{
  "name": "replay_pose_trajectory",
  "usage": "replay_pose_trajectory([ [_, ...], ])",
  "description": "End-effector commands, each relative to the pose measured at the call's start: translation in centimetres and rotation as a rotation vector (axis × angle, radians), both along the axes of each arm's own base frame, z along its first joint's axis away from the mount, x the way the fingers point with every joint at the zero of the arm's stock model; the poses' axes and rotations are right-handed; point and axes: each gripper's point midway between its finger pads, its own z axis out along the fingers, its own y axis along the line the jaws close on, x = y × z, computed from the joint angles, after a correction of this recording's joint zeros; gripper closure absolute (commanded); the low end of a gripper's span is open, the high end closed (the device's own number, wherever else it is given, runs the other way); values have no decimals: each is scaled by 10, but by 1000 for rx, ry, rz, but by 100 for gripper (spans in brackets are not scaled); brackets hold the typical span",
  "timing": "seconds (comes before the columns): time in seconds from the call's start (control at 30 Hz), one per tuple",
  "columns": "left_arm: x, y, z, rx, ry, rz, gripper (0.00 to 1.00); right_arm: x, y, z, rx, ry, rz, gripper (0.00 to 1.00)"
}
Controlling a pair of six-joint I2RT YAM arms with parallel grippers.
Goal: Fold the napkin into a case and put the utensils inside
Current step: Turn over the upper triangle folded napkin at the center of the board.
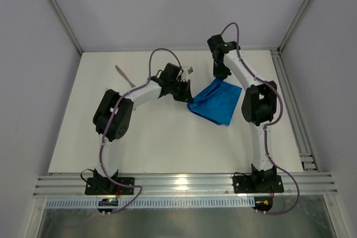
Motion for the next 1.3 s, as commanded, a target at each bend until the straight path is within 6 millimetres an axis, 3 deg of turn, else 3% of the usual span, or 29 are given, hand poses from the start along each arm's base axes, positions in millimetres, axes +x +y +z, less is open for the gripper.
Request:
replay_pose_trajectory([
  [0.0,15,6,39,-117,-96,41,100,27,51,9,140,-137,-16,96],
  [0.23,14,35,10,-108,-47,129,100,42,115,-6,274,-205,24,93],
  [0.3,19,46,7,-106,-44,174,100,47,131,2,319,-240,54,75],
  [0.37,20,55,5,-106,-38,206,100,52,147,12,365,-277,95,67],
  [0.4,22,60,4,-103,-32,225,100,52,153,21,399,-286,115,56],
  [0.47,22,67,0,-87,-22,253,100,53,161,34,429,-313,151,48],
  [0.57,25,81,-3,-68,-14,305,98,47,157,60,419,-348,175,41],
  [0.6,26,86,-4,-65,-11,321,97,42,152,60,400,-345,173,40],
  [0.63,25,89,-2,-66,-11,335,96,37,146,82,404,-380,182,39],
  [0.67,27,92,-1,-60,-16,351,96,27,141,72,387,-355,178,38],
  [0.7,27,95,0,-58,-18,362,95,21,137,76,383,-360,177,37],
  [0.73,28,98,0,-53,-14,376,93,11,130,101,393,-405,178,36],
  [0.77,29,101,3,-58,-11,389,92,0,124,88,382,-378,177,36],
  [0.93,34,121,-6,-28,36,460,79,-49,96,87,373,-373,154,31],
  [1.03,35,133,-9,7,40,480,68,-78,80,72,357,-343,139,31],
  [1.07,36,137,-10,16,39,488,65,-90,70,54,328,-307,121,31],
  [1.13,35,141,-12,40,33,481,55,-103,64,51,337,-310,99,31],
  [1.17,35,144,-11,49,29,481,52,-115,60,32,331,-272,93,31],
  [1.23,33,146,-12,66,25,470,46,-124,58,30,361,-286,76,31],
  [1.27,33,147,-10,69,18,464,45,-134,55,13,357,-253,69,31],
])
